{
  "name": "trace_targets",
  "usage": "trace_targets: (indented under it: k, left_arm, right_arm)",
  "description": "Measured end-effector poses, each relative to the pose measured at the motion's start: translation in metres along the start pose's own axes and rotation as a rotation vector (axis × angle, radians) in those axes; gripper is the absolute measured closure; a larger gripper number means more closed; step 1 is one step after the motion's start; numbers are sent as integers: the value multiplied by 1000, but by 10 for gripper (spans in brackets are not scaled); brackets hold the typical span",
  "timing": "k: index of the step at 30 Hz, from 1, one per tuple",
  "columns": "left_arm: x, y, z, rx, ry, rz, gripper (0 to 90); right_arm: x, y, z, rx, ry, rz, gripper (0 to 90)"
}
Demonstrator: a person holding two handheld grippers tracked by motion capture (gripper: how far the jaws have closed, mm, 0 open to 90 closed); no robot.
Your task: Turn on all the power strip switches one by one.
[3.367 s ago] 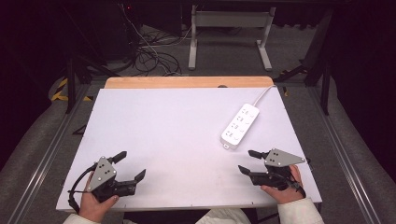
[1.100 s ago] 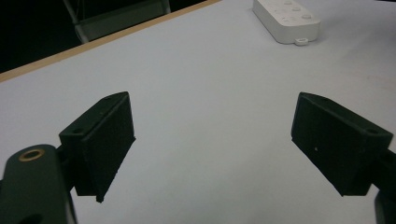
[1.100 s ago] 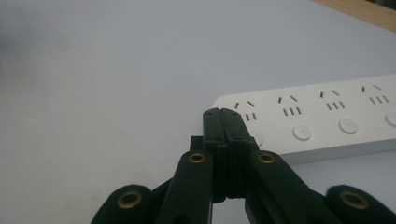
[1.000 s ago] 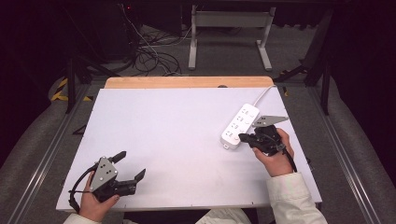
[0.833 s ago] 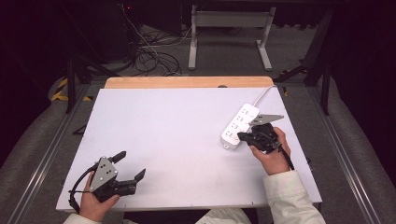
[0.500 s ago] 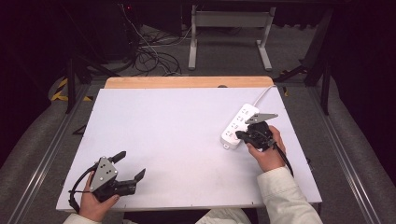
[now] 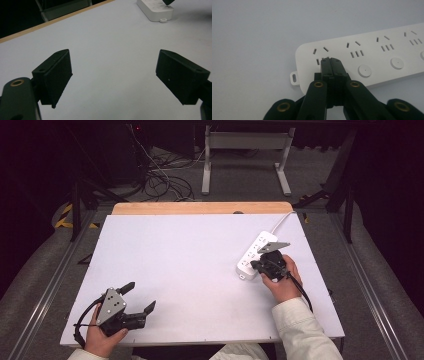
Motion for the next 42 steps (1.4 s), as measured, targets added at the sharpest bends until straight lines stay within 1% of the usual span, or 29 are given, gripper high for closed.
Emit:
trace_targets:
  k: [7, 9, 11, 14, 19, 21, 22, 32, 34, 36, 42]
  left_arm:
    - [0, 0, 0, -3, 3, 0, 138]
    - [0, 0, 0, -3, 2, 0, 138]
    - [0, 0, 0, -3, 2, 0, 138]
    - [0, 0, 0, -4, 3, -1, 138]
    - [0, 1, 0, -4, 1, -3, 138]
    - [0, 0, -1, -1, 9, -4, 138]
    - [0, 1, 0, -4, 1, -3, 138]
    - [-1, 1, -1, 0, -5, -4, 138]
    - [-1, 1, -1, 0, -5, -3, 138]
    - [-1, 0, -1, 0, -5, -3, 138]
    - [0, 0, -1, -1, -3, -1, 138]
  right_arm:
    - [1, -2, -1, 8, 1, 6, 900]
    - [1, -2, -1, 26, 14, 8, 900]
    - [1, -2, -1, 32, 15, 7, 900]
    - [2, -2, -1, 56, 27, 12, 900]
    - [2, -3, -1, 52, 20, 11, 900]
    - [2, -3, -1, 51, 18, 11, 900]
    - [2, -3, -1, 50, 16, 9, 900]
    - [3, -4, -1, 49, 6, 15, 900]
    - [3, -4, -1, 45, -4, 14, 900]
    - [3, -5, -4, 56, -15, 17, 900]
    - [3, -5, -3, 61, -17, 16, 900]
Point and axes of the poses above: each handheld gripper's, and its own axes: y roughly backward along the jaws, x roughly out of its underside, z roughly to its left, the point moved 9 cm from there along -y, roughly forward along the jaws, and after that the axes turned 2 degrees about z, right-handed, at the moved point
